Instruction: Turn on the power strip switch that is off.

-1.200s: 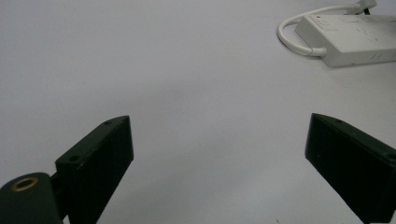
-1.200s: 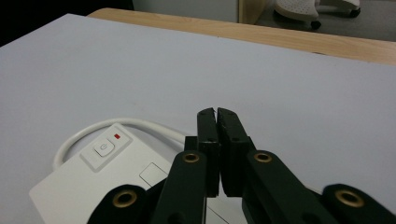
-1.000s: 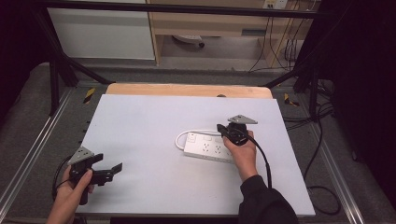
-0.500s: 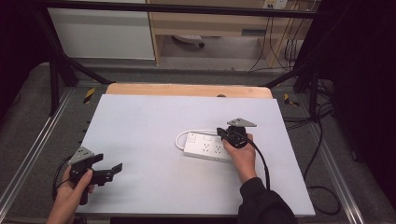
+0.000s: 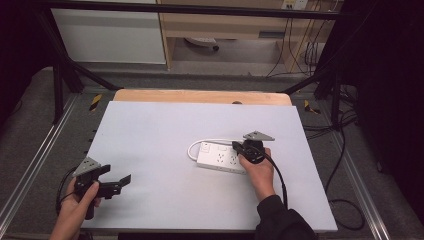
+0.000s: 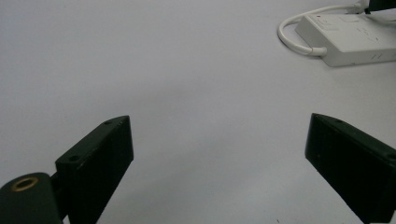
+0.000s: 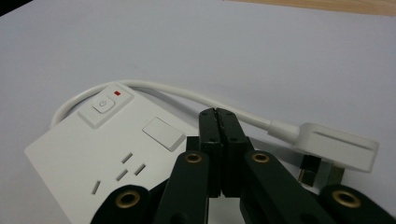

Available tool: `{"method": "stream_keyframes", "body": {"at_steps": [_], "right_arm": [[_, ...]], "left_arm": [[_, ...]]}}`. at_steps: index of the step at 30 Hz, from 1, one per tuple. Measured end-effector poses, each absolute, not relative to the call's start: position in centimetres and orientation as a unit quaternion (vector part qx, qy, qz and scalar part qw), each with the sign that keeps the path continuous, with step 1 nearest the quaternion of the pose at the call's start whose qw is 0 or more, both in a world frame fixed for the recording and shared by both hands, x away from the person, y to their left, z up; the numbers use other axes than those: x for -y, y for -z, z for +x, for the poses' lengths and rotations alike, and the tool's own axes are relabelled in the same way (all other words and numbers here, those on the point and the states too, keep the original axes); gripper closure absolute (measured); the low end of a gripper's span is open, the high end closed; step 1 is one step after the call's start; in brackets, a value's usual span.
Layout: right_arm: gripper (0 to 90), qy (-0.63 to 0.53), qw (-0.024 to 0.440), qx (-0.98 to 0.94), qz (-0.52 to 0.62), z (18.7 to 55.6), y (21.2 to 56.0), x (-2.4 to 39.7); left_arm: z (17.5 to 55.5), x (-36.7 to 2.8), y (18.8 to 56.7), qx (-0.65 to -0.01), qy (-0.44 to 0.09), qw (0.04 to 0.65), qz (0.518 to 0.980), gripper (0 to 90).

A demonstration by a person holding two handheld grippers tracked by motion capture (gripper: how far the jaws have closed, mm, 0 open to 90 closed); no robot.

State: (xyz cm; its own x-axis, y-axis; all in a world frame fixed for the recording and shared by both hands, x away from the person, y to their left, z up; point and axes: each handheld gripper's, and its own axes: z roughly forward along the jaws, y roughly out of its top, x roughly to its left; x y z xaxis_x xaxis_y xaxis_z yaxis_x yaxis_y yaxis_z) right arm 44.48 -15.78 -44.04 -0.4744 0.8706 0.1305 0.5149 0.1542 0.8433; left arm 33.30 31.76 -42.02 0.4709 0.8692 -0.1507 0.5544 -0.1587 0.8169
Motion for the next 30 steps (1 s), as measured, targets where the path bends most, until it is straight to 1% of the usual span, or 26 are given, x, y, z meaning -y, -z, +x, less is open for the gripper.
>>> {"method": "stream_keyframes", "body": {"at_steps": [30], "right_arm": [[90.0, -0.446, 0.197, -0.737, 0.468, 44.10, 44.56, 15.35]], "left_arm": [[33.31, -31.72, 42.04, -0.481, -0.180, 0.433, 0.740, 7.8]]}}
